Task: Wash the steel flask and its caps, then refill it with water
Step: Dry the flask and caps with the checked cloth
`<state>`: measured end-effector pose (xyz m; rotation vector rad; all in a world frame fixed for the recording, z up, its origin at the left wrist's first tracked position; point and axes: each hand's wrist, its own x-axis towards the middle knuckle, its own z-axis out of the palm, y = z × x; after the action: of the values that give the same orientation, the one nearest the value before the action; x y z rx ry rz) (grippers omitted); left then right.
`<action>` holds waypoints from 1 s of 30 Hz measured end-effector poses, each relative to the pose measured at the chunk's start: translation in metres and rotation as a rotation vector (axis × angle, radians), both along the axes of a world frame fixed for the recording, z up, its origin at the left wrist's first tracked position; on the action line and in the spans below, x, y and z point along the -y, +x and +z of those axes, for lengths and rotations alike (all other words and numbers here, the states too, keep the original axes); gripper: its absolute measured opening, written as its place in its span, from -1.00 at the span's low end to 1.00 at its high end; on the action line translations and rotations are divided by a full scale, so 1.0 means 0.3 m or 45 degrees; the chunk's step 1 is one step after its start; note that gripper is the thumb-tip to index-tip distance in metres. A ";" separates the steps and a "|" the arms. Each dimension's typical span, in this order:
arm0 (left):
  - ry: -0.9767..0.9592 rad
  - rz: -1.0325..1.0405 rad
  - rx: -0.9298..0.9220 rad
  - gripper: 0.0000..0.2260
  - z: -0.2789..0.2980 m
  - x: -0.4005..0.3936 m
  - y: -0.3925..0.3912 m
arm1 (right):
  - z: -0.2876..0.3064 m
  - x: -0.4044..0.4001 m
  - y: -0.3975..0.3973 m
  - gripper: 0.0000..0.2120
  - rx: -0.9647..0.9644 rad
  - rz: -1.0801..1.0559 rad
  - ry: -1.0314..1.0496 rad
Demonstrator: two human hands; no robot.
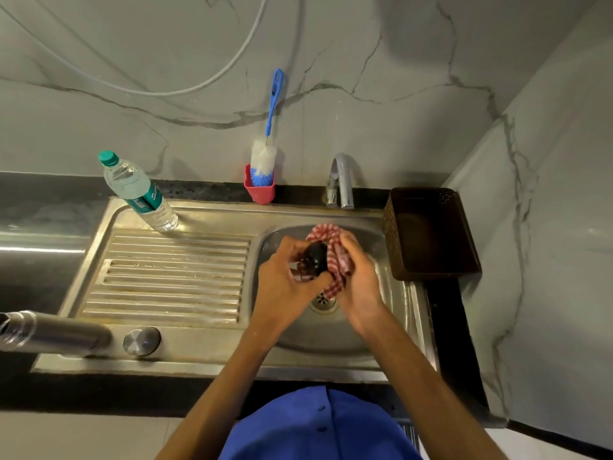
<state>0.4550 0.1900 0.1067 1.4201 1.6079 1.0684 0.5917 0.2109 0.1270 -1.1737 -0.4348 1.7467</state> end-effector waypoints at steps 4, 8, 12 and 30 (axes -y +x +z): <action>-0.073 -0.120 -0.119 -0.56 0.003 -0.021 -0.036 | -0.022 -0.012 -0.019 -0.64 0.203 -0.031 -0.025; -0.329 -0.183 0.428 -0.59 0.026 -0.004 -0.086 | -0.020 -0.014 0.005 -0.52 -0.013 -0.070 -0.241; -0.200 0.114 0.425 -0.54 0.004 -0.015 -0.072 | -0.017 0.003 -0.008 -0.53 -0.101 -0.140 -0.245; -0.177 0.636 0.033 -0.57 -0.124 0.199 -0.467 | -0.041 0.037 -0.295 -0.62 -0.119 -0.038 -0.337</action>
<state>0.3148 0.1301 0.0694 0.9274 2.0336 1.2115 0.5033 0.1999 0.1148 -1.2682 -0.1316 1.8645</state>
